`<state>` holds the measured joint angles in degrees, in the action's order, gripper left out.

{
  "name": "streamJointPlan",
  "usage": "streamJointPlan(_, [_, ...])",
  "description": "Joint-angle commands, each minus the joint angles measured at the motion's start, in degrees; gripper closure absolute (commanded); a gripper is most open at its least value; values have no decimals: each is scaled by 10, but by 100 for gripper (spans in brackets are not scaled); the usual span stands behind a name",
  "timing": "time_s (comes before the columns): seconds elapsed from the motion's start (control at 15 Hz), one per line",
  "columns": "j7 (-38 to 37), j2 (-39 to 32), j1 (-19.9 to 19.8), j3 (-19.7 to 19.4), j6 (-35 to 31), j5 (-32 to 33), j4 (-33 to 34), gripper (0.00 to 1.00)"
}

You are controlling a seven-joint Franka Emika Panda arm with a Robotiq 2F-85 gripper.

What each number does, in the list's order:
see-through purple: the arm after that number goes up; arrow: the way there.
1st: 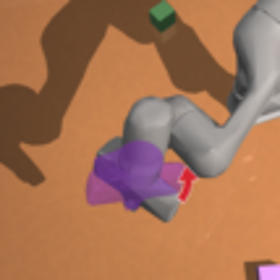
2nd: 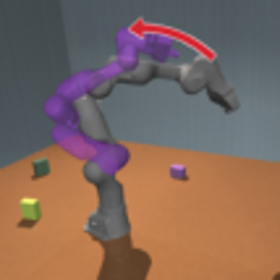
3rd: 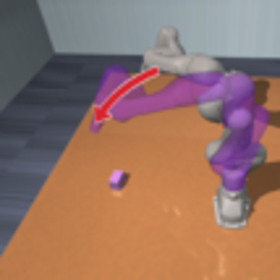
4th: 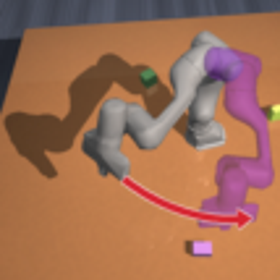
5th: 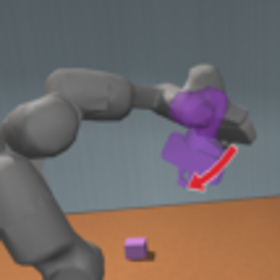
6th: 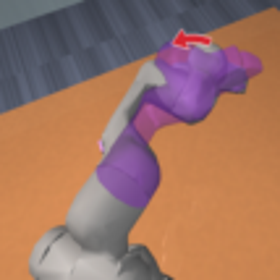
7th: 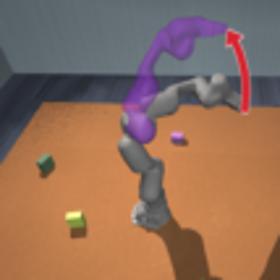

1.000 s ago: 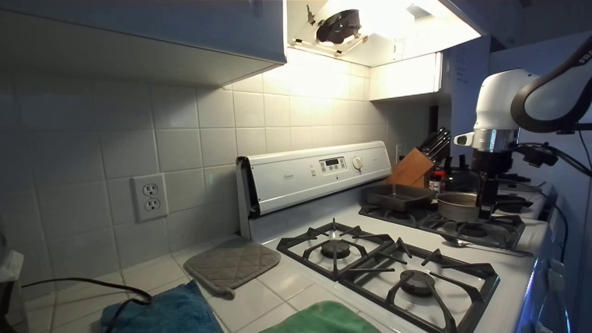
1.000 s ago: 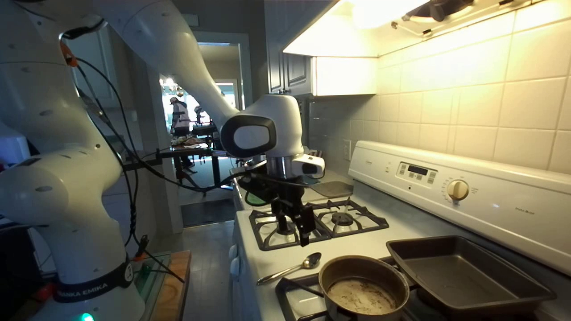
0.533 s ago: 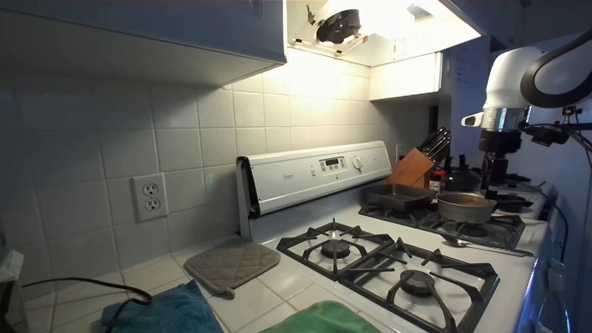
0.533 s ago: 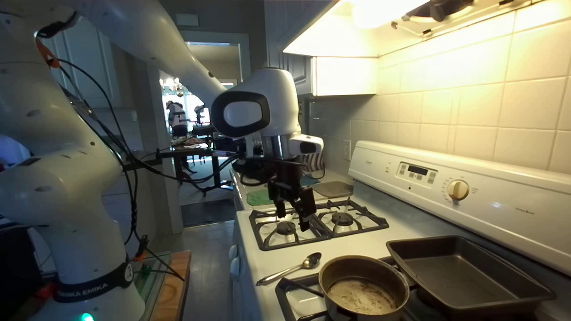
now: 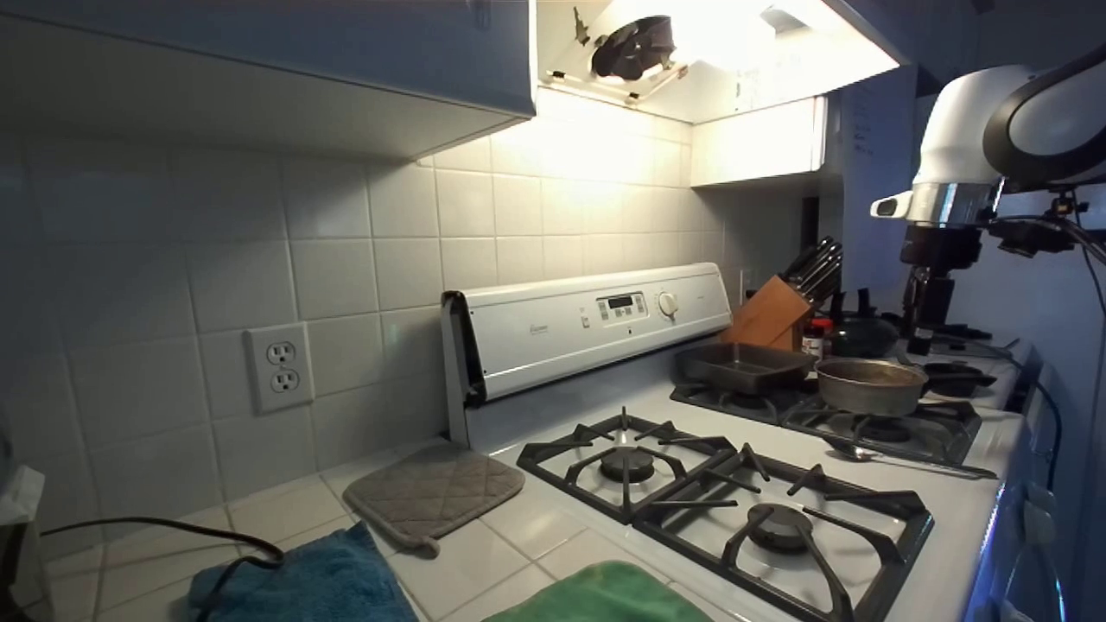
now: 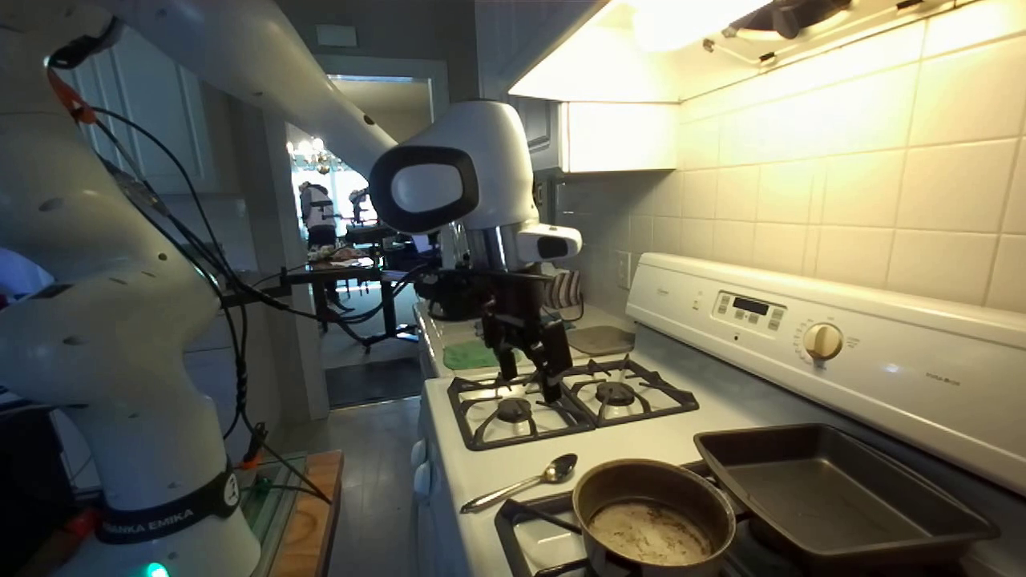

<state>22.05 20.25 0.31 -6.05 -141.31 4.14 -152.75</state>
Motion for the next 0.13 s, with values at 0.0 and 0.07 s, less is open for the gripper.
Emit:
streamJointPlan(0.0, [-1,0,1,0,1,1,1,0])
streamJointPlan(0.07, [-1,0,1,0,1,1,1,0])
